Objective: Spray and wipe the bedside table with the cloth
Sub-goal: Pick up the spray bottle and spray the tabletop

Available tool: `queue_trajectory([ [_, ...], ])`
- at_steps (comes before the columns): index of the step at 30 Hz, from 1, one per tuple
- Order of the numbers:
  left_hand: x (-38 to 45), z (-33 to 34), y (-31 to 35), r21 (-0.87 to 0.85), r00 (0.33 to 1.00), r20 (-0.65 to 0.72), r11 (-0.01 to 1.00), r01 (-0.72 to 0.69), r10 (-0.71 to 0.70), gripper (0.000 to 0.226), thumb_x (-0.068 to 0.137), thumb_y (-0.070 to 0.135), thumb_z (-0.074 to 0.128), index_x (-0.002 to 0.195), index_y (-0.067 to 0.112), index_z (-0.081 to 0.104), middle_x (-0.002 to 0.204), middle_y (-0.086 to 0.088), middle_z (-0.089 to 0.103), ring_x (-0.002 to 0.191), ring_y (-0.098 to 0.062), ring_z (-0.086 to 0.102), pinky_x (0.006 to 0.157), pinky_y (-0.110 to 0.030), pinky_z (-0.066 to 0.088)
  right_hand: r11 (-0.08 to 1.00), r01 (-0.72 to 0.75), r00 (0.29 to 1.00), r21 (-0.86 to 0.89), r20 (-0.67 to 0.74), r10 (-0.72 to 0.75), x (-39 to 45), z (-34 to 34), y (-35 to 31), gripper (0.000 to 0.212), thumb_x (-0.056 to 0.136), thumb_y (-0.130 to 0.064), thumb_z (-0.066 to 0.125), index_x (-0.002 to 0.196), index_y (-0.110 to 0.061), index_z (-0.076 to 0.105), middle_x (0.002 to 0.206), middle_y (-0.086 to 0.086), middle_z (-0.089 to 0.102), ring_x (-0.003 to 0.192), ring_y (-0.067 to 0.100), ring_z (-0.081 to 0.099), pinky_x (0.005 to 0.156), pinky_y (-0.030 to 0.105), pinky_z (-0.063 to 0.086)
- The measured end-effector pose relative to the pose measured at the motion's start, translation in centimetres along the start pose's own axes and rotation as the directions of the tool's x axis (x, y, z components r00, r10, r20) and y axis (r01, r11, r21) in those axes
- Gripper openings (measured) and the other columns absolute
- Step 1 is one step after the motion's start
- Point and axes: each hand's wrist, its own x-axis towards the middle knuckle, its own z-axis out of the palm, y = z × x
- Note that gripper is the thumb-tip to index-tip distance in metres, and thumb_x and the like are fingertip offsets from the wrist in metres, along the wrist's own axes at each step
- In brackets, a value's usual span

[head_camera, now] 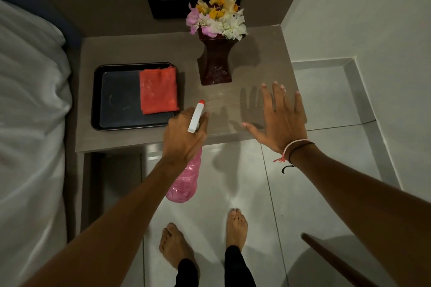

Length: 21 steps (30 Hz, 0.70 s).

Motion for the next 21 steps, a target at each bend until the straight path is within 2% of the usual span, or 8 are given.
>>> queue_trajectory([
  [3, -0.8, -1.9, -0.4, -0.036, 0.999, -0.029, 0.999, -0.019, 0.018, 0.017, 0.098, 0.032, 0.064, 0.093, 0.016, 0.061, 0.075, -0.007, 0.066, 0.058, -0.021, 0.066, 0.065, -0.040, 0.065, 1.000, 0.016, 1.000, 0.014, 0.002, -0.016, -0.2, 0.0, -0.3, 0.106, 0.082, -0.078, 0.046, 0.157, -0.007, 0.022, 0.159, 0.026, 0.032, 0.147, 0.043, 0.032, 0.118, 0.066, 0.025],
  [7, -1.1, -6.4, -0.9, -0.152, 0.998, -0.049, 0.988, 0.026, -0.033, 0.024, 0.100, 0.033, 0.062, 0.100, 0.009, 0.064, 0.082, -0.016, 0.072, 0.065, -0.029, 0.074, 0.065, -0.046, 0.066, 0.998, 0.047, 0.999, 0.031, 0.011, -0.048, -0.3, 0.0, -1.9, 0.105, 0.080, -0.079, 0.042, 0.155, -0.007, 0.024, 0.157, 0.026, 0.035, 0.146, 0.042, 0.035, 0.118, 0.065, 0.027],
  [11, 1.0, -12.2, -0.6, -0.207, 0.948, -0.315, 0.973, -0.102, 0.032, 0.024, 0.101, 0.029, 0.063, 0.087, 0.009, 0.060, 0.069, -0.001, 0.062, 0.061, -0.010, 0.066, 0.058, -0.024, 0.056, 0.993, 0.089, 0.996, 0.084, 0.014, -0.090, 0.1, 0.1, -4.6, 0.104, 0.080, -0.079, 0.041, 0.155, -0.008, 0.026, 0.157, 0.025, 0.035, 0.146, 0.041, 0.034, 0.119, 0.065, 0.024],
  [13, 2.7, -14.5, -1.0, -0.200, 0.910, -0.413, 0.971, -0.129, 0.036, 0.037, 0.101, 0.033, 0.060, 0.083, 0.001, 0.059, 0.068, -0.012, 0.060, 0.062, -0.019, 0.063, 0.057, -0.035, 0.053, 0.987, 0.115, 0.993, 0.108, 0.019, -0.118, 0.3, 0.1, -6.3, 0.103, 0.081, -0.078, 0.038, 0.156, -0.008, 0.026, 0.158, 0.025, 0.033, 0.146, 0.042, 0.033, 0.120, 0.065, 0.023],
  [15, 4.7, -16.1, -1.3, -0.205, 0.892, -0.451, 0.969, -0.137, 0.031, 0.036, 0.102, 0.037, 0.056, 0.091, 0.004, 0.062, 0.079, -0.025, 0.061, 0.070, -0.035, 0.065, 0.065, -0.046, 0.057, 0.984, 0.132, 0.990, 0.119, 0.027, -0.136, 0.8, -0.1, -8.0, 0.103, 0.081, -0.079, 0.033, 0.156, -0.009, 0.025, 0.158, 0.024, 0.033, 0.147, 0.041, 0.032, 0.121, 0.064, 0.021],
  [16, 5.7, -16.7, -1.5, -0.203, 0.878, -0.478, 0.967, -0.151, 0.037, 0.033, 0.103, 0.037, 0.055, 0.096, 0.006, 0.062, 0.080, -0.023, 0.059, 0.071, -0.032, 0.064, 0.070, -0.044, 0.059, 0.982, 0.138, 0.989, 0.125, 0.030, -0.143, 1.0, -0.2, -8.8, 0.102, 0.082, -0.078, 0.032, 0.157, -0.009, 0.025, 0.158, 0.024, 0.033, 0.147, 0.040, 0.032, 0.121, 0.063, 0.021],
  [19, 8.8, -17.5, -2.3, -0.170, 0.827, -0.554, 0.960, -0.221, 0.093, 0.041, 0.105, 0.031, 0.053, 0.106, -0.009, 0.059, 0.077, -0.002, 0.052, 0.067, -0.003, 0.055, 0.068, -0.023, 0.052, 0.973, 0.162, 0.986, 0.167, 0.023, -0.168, 2.5, -0.8, -11.1, 0.097, 0.085, -0.074, 0.034, 0.156, -0.010, 0.026, 0.157, 0.022, 0.035, 0.145, 0.038, 0.035, 0.120, 0.058, 0.028],
  [21, 10.8, -17.6, -3.3, -0.185, 0.829, -0.548, 0.951, -0.248, 0.110, 0.032, 0.105, 0.029, 0.053, 0.106, -0.003, 0.059, 0.076, 0.002, 0.052, 0.062, 0.002, 0.058, 0.067, -0.011, 0.050, 0.961, 0.196, 0.980, 0.194, 0.001, -0.200, 4.0, -1.0, -12.7, 0.089, 0.088, -0.067, 0.039, 0.155, -0.009, 0.029, 0.155, 0.021, 0.039, 0.142, 0.037, 0.040, 0.117, 0.053, 0.034],
])
